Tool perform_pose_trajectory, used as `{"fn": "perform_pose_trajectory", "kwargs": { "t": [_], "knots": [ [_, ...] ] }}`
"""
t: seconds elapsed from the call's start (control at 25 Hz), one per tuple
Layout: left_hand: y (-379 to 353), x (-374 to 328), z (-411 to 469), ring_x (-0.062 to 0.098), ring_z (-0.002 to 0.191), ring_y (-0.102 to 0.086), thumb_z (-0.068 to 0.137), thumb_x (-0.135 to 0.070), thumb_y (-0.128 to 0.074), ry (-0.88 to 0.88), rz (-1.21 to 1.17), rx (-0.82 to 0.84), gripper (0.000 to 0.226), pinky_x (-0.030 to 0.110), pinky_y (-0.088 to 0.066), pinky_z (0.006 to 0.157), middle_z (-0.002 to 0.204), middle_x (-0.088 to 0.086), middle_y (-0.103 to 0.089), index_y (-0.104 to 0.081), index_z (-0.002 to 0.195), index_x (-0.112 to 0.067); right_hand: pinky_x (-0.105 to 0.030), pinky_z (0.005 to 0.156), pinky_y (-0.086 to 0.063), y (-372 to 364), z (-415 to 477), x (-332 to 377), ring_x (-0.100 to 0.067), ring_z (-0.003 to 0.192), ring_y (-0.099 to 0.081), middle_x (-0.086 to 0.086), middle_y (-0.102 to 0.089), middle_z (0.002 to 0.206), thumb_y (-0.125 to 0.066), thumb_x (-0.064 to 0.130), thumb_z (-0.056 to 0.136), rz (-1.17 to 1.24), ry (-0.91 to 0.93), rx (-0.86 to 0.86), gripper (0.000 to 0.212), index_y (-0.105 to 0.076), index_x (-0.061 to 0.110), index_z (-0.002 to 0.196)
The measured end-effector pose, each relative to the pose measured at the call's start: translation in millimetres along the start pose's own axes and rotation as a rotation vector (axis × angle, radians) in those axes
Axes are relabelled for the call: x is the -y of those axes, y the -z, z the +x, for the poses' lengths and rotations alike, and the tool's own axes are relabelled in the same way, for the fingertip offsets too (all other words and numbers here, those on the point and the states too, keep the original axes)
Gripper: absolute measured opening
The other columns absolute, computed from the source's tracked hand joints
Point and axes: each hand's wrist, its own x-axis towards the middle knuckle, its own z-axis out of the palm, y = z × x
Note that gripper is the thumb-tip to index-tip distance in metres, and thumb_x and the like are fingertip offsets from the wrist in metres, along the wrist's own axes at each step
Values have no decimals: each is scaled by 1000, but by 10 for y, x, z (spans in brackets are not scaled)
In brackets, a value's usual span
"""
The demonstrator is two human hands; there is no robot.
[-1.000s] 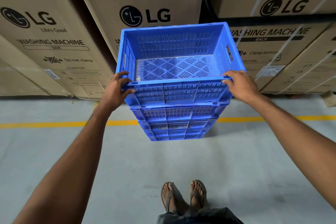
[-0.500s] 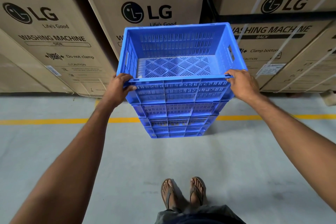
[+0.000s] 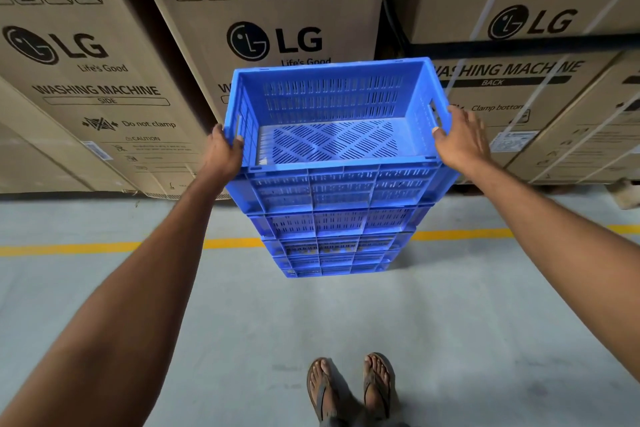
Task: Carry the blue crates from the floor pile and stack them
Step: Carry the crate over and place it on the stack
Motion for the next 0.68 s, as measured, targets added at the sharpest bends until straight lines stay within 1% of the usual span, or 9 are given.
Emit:
{"fn": "perform_pose_trajectory", "kwargs": {
  "t": [0.08, 0.16, 0.2, 0.28, 0.32, 0.4, 0.52, 0.6, 0.68],
  "knots": [
    [-62, -65, 174, 43, 106, -61, 105, -38, -36, 128, -47, -35, 47, 41, -45, 81, 121, 27, -62, -52, 127, 0, -46, 92, -46, -103, 145, 45, -38, 125, -52, -15, -46, 147, -43, 36, 105, -23, -121, 99, 62, -19, 20, 159],
    [-114, -35, 264, 40, 94, -64, 104, -43, -32, 214, -122, -96, 52, 38, -46, 74, 109, 25, -66, -58, 116, 1, -42, 81, -45, -192, 189, 11, -40, 113, -58, -17, -55, 135, -33, 40, 108, -53, -153, 89, 60, -11, 23, 161],
    [-118, -24, 260, 37, 92, -63, 104, -43, -31, 254, -131, -111, 53, 39, -49, 77, 106, 22, -66, -60, 115, 0, -40, 77, -42, -201, 174, -7, -39, 109, -59, -17, -59, 124, -30, 39, 108, -58, -157, 66, 58, -11, 24, 161],
    [-145, 4, 262, 39, 98, -63, 105, -43, -30, 263, -94, -132, 53, 45, -54, 88, 105, 20, -64, -61, 117, -2, -36, 74, -38, -197, 148, -49, -38, 104, -60, -15, -59, 106, -32, 33, 108, -59, -169, 50, 57, -13, 28, 162],
    [-175, 19, 270, 42, 102, -63, 106, -42, -28, 246, -60, -139, 53, 48, -53, 91, 109, 22, -65, -61, 118, -2, -36, 74, -38, -205, 156, -67, -39, 103, -60, -16, -60, 104, -34, 29, 107, -62, -174, 34, 58, -14, 30, 162],
    [-197, 13, 274, 46, 110, -60, 108, -39, -25, 214, 36, -150, 52, 46, -48, 93, 119, 26, -64, -58, 122, 0, -36, 74, -39, -211, 159, -32, -41, 103, -61, -19, -63, 113, -38, 23, 104, -79, -178, 2, 62, -16, 31, 161],
    [-197, 20, 245, 46, 115, -57, 110, -38, -23, 188, 84, -130, 52, 44, -43, 92, 126, 27, -62, -53, 128, 0, -38, 74, -44, -215, 118, -26, -39, 96, -61, -18, -65, 114, -41, 19, 101, -113, -186, -4, 67, -15, 33, 161],
    [-190, 18, 243, 48, 115, -57, 110, -36, -23, 154, 105, -141, 50, 45, -43, 91, 126, 30, -61, -52, 128, 1, -43, 81, -48, -225, 148, 8, -41, 103, -62, -19, -65, 116, -43, 18, 99, -124, -174, -15, 69, -17, 34, 161],
    [-175, 46, 261, 49, 115, -57, 110, -34, -24, 148, 138, -137, 48, 47, -43, 92, 126, 31, -61, -51, 127, 2, -42, 81, -46, -210, 137, 23, -41, 107, -62, -19, -64, 111, -42, 18, 98, -120, -192, -10, 69, -17, 34, 161]
  ]
}}
